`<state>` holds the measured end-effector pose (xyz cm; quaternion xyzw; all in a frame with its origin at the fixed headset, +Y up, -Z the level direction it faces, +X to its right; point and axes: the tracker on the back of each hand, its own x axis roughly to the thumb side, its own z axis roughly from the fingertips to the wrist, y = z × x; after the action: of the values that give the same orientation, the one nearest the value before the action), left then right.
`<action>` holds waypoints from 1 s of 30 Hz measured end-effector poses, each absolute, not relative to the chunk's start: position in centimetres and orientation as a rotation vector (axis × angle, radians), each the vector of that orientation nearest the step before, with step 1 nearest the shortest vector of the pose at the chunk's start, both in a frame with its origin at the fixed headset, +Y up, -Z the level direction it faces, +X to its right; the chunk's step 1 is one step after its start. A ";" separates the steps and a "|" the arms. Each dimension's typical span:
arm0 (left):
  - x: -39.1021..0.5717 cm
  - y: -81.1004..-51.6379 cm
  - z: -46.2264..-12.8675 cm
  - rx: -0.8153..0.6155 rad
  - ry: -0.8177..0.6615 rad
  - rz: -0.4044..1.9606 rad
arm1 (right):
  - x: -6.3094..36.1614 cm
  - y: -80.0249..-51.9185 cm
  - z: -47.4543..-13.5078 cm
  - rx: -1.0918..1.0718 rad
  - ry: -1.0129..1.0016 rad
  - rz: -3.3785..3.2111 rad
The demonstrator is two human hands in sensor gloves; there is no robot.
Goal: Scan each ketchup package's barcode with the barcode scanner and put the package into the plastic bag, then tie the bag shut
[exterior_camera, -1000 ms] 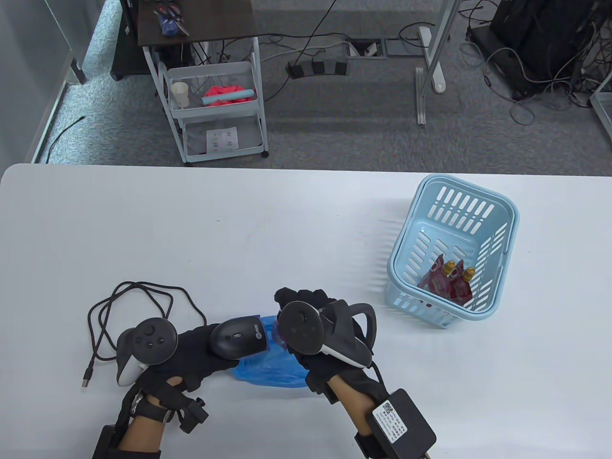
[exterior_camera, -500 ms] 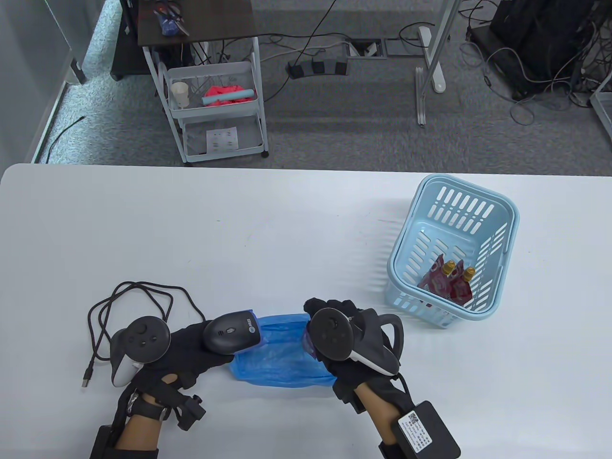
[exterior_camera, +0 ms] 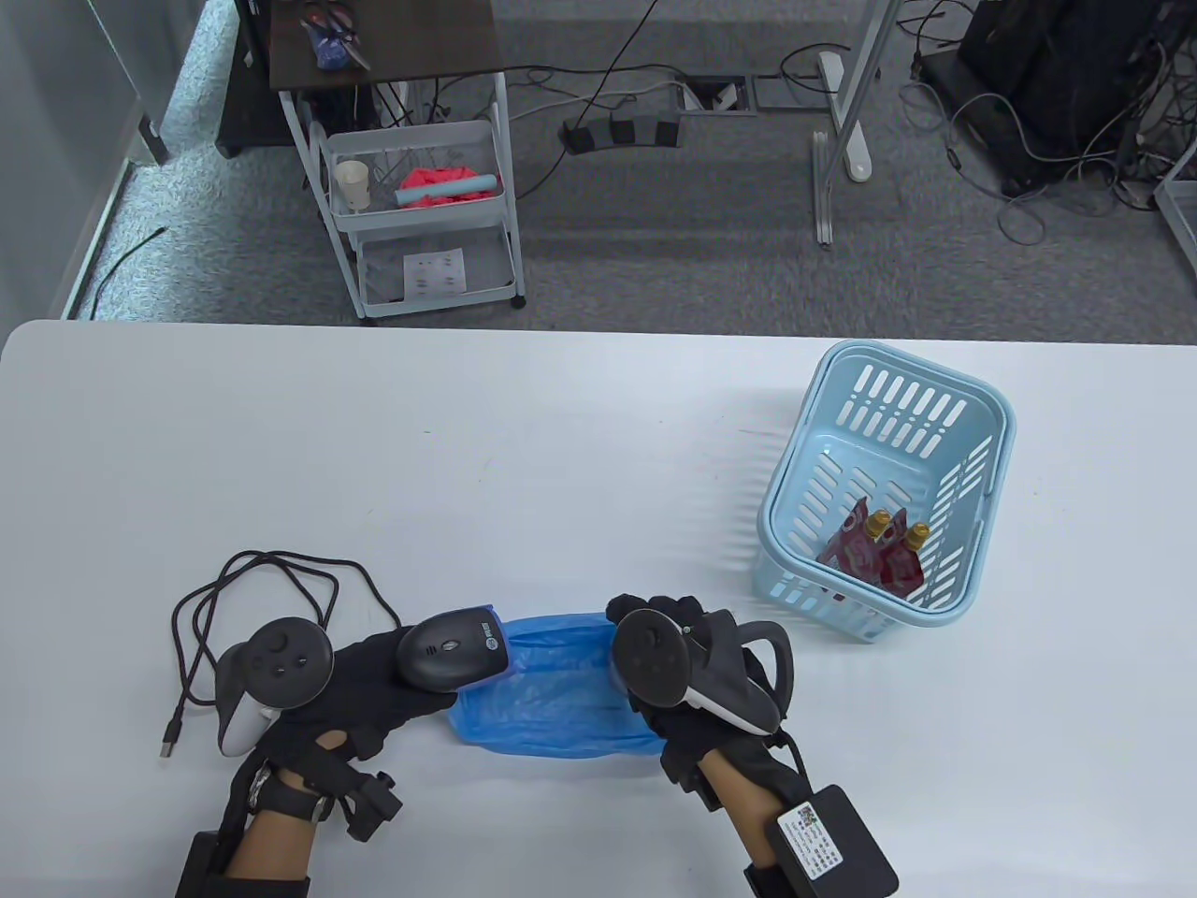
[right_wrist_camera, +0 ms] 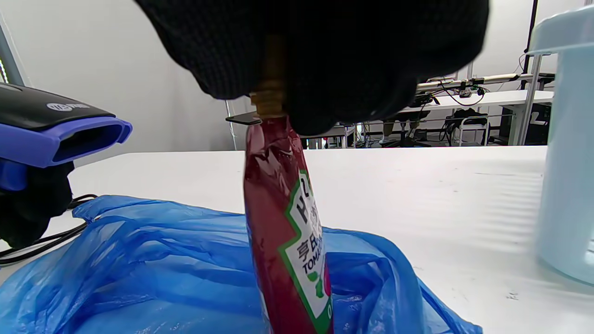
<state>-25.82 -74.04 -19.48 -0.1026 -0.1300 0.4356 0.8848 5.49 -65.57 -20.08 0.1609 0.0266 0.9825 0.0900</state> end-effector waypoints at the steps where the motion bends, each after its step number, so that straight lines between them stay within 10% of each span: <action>1: -25.8 -74.0 -19.5 -0.214 -0.271 0.906 | 5.5 -65.7 -20.1 0.480 0.082 2.924; 30: -25.7 -74.1 -19.5 -0.216 -0.272 0.911 | 5.5 -65.1 -20.5 0.479 0.184 2.912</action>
<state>-25.73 -74.14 -19.54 -0.1040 -0.1308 0.4377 0.8834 5.51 -65.09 -20.54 0.1613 0.0618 0.9806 0.0922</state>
